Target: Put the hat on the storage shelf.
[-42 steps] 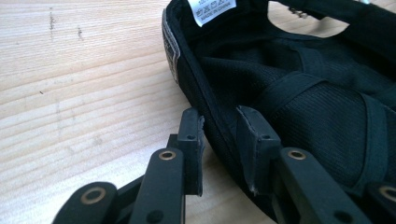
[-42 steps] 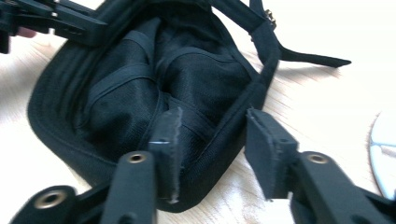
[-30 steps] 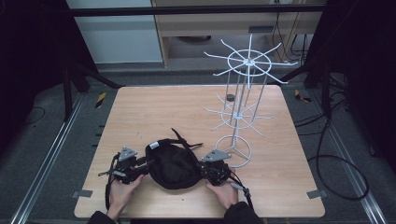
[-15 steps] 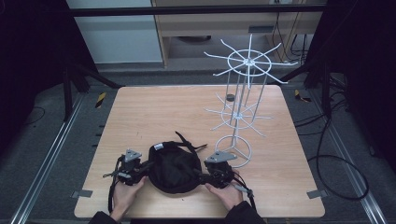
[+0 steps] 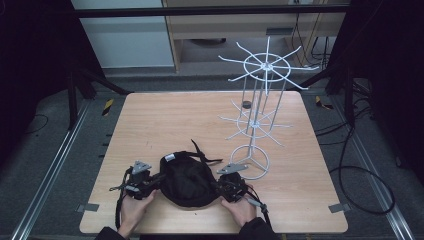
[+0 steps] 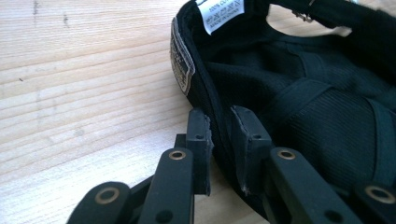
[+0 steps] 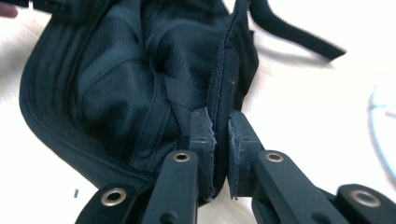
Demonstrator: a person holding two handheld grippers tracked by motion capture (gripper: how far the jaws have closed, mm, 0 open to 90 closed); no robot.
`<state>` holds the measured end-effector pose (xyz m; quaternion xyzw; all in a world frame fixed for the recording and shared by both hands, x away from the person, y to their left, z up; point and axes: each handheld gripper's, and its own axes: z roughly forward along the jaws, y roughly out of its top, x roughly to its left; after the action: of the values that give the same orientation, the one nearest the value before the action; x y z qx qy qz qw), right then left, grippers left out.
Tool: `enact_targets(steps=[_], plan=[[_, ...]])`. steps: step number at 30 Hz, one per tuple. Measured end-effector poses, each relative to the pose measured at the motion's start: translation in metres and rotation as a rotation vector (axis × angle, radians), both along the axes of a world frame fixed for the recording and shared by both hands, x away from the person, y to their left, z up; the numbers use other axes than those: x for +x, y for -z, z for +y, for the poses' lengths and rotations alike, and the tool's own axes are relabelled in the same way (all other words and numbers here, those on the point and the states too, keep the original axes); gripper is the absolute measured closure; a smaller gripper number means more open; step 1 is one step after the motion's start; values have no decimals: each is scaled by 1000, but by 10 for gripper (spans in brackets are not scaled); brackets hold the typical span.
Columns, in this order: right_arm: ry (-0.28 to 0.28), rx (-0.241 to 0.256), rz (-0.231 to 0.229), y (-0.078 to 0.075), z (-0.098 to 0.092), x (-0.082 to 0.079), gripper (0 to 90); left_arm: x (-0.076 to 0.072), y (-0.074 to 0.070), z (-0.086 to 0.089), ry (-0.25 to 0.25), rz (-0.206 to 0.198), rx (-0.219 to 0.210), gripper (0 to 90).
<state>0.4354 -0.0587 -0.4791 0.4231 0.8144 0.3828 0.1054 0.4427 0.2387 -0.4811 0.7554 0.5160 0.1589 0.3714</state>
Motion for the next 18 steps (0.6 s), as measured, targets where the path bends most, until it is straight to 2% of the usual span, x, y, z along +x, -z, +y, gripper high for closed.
enact_targets(steps=[2,3,4,5,6,7,8,9,10,11,13,14,18], plan=[[5,9,-63,-6,-2,-2,832,-1,0,-3,15,0,4,769],[5,9,-63,-6,-2,-2,832,-1,0,-3,15,0,4,769],[4,28,-127,-14,-3,-5,833,-1,1,-5,23,6,6,767],[0,36,-152,-17,-3,-7,833,-1,2,-6,27,9,0,766],[0,36,-152,-17,-3,-7,833,-1,2,-6,27,9,0,765],[-15,67,-216,-26,-3,-10,833,-2,2,-8,32,11,-2,764],[-15,67,-216,-26,-3,-10,833,-2,2,-8,32,11,-2,763],[-34,85,-255,-32,-1,-14,833,-2,2,-10,39,13,1,764],[-34,85,-255,-32,-1,-14,833,-2,2,-10,39,13,1,764],[-59,94,-288,-36,2,-16,834,-1,3,-11,39,11,0,763],[-66,97,-297,-37,4,-16,835,-1,3,-11,40,11,0,763],[-89,104,-327,-40,9,-18,836,0,4,-12,36,8,-3,763],[-126,107,-358,-42,14,-21,837,2,5,-13,38,10,-7,762]])
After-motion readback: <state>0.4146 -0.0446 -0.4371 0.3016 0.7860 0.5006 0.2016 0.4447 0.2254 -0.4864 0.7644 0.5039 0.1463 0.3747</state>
